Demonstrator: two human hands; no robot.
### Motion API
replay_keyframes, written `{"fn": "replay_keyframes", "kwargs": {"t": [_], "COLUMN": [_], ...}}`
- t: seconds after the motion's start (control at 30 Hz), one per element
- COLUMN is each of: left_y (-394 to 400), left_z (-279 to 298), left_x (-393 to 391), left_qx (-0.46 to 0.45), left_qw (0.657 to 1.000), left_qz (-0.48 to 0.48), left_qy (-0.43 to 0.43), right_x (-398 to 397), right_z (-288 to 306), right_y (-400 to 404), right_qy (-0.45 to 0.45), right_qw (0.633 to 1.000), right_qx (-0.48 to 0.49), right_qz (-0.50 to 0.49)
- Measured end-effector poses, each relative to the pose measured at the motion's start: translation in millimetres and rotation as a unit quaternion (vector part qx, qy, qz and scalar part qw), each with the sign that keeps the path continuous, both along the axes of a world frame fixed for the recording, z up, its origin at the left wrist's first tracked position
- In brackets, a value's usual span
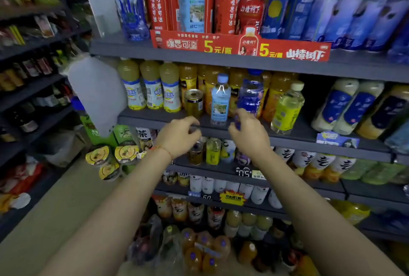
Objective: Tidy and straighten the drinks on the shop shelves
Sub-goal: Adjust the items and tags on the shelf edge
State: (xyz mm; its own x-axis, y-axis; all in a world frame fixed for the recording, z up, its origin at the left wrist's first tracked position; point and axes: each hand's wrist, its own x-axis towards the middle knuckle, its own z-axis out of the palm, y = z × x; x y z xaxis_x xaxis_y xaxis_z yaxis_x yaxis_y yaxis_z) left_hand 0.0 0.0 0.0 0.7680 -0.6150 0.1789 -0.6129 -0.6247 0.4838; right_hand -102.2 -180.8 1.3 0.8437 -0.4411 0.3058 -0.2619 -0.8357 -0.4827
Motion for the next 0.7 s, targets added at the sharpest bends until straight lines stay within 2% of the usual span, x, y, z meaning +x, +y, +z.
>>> {"fn": "replay_keyframes", "kwargs": {"t": [0.13,0.27,0.4,0.57,0.63,0.7], "left_y": [-3.4,-7.6,-12.5,-16.9,-18.7,-22.5], "left_z": [-18.2,-34.1,-45.6,-52.9,-58.6,-64.2], "left_x": [44.9,80.0,94.7,84.4,74.7,62.6], "left_qx": [-0.068,-0.141,-0.173,-0.257,-0.314,-0.356], "left_qw": [0.991,0.972,0.944,0.889,0.855,0.81], "left_qz": [-0.019,-0.053,-0.064,-0.042,-0.008,0.004], "left_qy": [0.116,0.182,0.275,0.377,0.412,0.465], "right_x": [62.8,114.1,127.8,96.5,76.3,57.8], "right_z": [-9.1,-22.3,-37.2,-35.5,-34.1,-35.0], "right_y": [0.7,2.8,3.1,18.3,30.8,39.5], "right_qy": [-0.012,-0.025,-0.104,-0.158,-0.169,-0.141], "right_qw": [0.994,0.97,0.956,0.945,0.935,0.933], "right_qx": [0.081,0.182,0.168,0.242,0.287,0.316], "right_qz": [-0.069,-0.157,-0.216,-0.155,-0.123,-0.098]}}
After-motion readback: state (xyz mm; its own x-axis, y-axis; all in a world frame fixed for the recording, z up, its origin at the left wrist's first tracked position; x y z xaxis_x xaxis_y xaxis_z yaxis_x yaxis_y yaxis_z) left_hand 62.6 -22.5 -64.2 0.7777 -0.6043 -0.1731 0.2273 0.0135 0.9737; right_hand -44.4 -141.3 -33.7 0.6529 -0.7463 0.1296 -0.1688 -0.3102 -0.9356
